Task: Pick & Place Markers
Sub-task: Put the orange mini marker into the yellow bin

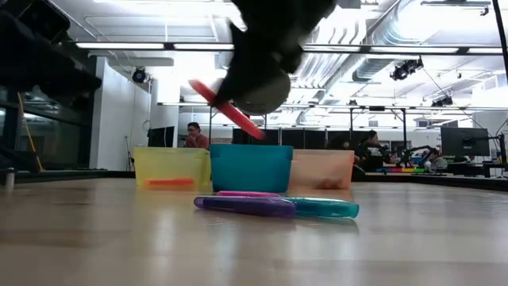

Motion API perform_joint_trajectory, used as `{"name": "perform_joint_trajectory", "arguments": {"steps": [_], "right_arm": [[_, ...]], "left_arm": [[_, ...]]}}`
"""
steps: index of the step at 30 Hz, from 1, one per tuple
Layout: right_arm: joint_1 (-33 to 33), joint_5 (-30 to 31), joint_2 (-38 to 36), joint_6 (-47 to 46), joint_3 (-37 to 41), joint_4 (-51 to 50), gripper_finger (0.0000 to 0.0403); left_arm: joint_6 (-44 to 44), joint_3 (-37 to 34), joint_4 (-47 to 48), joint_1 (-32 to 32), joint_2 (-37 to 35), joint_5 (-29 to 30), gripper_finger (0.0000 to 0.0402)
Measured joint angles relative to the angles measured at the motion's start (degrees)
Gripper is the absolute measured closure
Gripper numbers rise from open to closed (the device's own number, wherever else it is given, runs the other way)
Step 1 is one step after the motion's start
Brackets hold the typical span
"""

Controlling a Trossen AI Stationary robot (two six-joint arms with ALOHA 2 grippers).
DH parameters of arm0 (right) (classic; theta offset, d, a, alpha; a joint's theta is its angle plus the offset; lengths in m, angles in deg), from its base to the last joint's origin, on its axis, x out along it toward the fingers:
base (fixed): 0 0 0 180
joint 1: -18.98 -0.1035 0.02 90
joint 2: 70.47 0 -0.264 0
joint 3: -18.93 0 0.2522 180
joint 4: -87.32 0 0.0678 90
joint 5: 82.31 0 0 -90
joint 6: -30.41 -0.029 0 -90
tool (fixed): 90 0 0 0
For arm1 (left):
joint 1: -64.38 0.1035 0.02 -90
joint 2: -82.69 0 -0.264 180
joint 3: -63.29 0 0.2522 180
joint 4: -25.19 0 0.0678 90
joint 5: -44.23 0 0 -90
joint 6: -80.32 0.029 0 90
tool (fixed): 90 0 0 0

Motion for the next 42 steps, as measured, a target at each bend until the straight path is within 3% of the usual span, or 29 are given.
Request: {"name": "perform_joint_trajectory", "arguments": {"steps": [8, 16, 27, 42], "right_arm": [[0.93, 3.38, -0.02, 10.84, -0.09, 22.49, 0.0379], [2.53, 2.30, 0.26, 15.25, -0.11, 36.01, 0.0379], [4.99, -2.42, 2.88, 17.84, -0.15, 48.70, 0.0379], [7.95, -9.11, 5.12, 17.52, -0.24, 55.63, 0.0379]], "left_arm": [[5.27, 0.00, -8.49, 0.00, 0.00, 0.08, 0.0229], [13.12, 0.02, -18.12, 0.02, -0.02, 0.41, 0.0229], [15.25, 0.02, -20.18, 0.02, 0.00, 0.76, 0.0229], [15.52, 0.03, -19.73, 0.02, 0.00, 0.78, 0.0229]]}}
